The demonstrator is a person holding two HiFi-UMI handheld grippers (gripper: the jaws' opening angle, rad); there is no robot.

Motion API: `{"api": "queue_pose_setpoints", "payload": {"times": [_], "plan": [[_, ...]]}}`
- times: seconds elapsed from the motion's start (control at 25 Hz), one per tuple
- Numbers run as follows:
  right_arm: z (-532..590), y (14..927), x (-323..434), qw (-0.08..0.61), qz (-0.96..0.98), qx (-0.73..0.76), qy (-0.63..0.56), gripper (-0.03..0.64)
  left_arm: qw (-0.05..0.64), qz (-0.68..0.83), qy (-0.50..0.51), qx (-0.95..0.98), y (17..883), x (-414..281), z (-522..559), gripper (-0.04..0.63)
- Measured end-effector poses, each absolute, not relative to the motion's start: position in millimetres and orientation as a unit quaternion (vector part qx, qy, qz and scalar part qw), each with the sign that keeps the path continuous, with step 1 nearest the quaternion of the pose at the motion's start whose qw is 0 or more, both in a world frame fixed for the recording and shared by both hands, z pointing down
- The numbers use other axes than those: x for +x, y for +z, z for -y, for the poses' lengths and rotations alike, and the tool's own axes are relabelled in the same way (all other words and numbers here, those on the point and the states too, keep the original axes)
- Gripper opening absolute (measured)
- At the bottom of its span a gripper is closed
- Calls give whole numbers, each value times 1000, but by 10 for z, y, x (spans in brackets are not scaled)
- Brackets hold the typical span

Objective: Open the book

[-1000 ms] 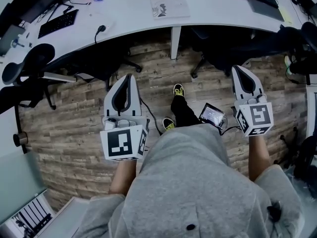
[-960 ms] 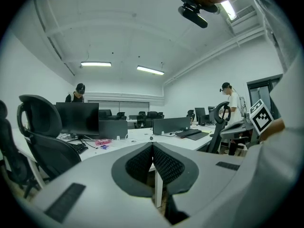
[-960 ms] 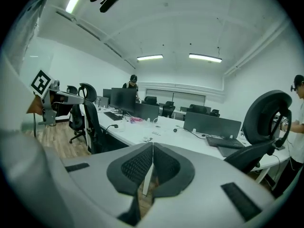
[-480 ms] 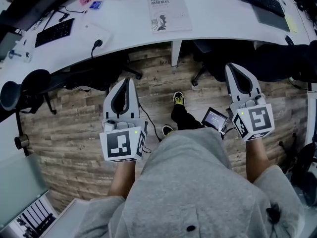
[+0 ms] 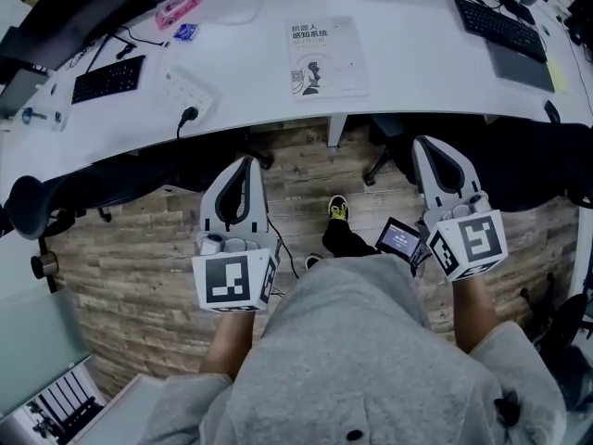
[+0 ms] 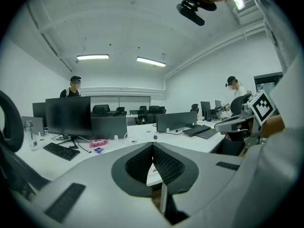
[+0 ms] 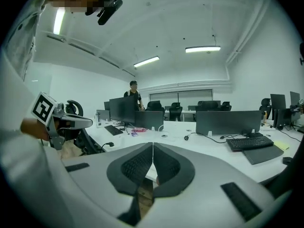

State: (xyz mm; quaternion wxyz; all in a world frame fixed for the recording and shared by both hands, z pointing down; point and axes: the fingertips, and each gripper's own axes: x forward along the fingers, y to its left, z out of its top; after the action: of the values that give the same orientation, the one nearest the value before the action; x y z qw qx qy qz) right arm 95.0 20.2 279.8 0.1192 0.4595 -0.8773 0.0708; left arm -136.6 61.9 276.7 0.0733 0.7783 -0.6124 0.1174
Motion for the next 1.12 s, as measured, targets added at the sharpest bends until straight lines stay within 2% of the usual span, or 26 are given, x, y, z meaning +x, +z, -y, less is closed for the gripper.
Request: {"api": "queue_pose_setpoints", "payload": {"times": [0.28, 0.56, 1.12], "plan": [[51, 2783, 895, 112, 880, 454, 82, 26, 71, 617, 122, 775, 2716, -1356, -376, 9], [216, 2825, 922, 77, 883, 438, 152, 26, 71, 622, 121, 771, 2698, -1274, -194, 9], [435, 2908, 1049, 68, 883, 435, 165, 26, 63, 638, 130, 757, 2661, -1156, -77, 9]]}}
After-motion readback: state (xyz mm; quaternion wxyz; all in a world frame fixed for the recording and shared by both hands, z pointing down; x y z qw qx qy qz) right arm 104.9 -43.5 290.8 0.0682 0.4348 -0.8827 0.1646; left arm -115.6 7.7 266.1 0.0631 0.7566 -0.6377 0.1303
